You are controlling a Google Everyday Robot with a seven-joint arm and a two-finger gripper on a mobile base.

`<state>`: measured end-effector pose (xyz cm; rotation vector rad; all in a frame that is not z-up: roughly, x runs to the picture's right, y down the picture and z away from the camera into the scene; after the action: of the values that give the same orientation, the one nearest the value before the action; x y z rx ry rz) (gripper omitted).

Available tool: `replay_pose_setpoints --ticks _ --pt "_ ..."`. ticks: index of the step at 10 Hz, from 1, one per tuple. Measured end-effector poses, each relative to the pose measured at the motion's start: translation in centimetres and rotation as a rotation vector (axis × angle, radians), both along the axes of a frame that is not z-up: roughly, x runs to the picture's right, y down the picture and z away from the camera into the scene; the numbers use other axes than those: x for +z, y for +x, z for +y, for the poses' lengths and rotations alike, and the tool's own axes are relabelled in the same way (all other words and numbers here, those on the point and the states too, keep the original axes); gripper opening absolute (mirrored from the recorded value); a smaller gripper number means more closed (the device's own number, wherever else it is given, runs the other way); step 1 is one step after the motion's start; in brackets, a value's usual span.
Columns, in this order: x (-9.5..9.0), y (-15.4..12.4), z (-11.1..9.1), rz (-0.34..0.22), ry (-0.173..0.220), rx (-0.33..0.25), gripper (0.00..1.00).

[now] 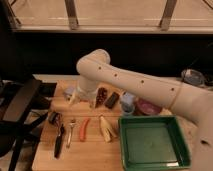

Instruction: Place fork in tray

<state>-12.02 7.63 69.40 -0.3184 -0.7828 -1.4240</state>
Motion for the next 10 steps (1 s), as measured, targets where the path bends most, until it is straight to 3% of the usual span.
replay_pose_setpoints --ticks 4,8,10 --pt "4.5 -2.3 2.3 -0.023 -0.058 -0.028 0.66" --pt "7.8 -5.9 4.3 -0.052 -0.119 -0.063 0.66" --pt "8.9 -7.1 4.8 -0.061 -0.138 -0.053 0.66"
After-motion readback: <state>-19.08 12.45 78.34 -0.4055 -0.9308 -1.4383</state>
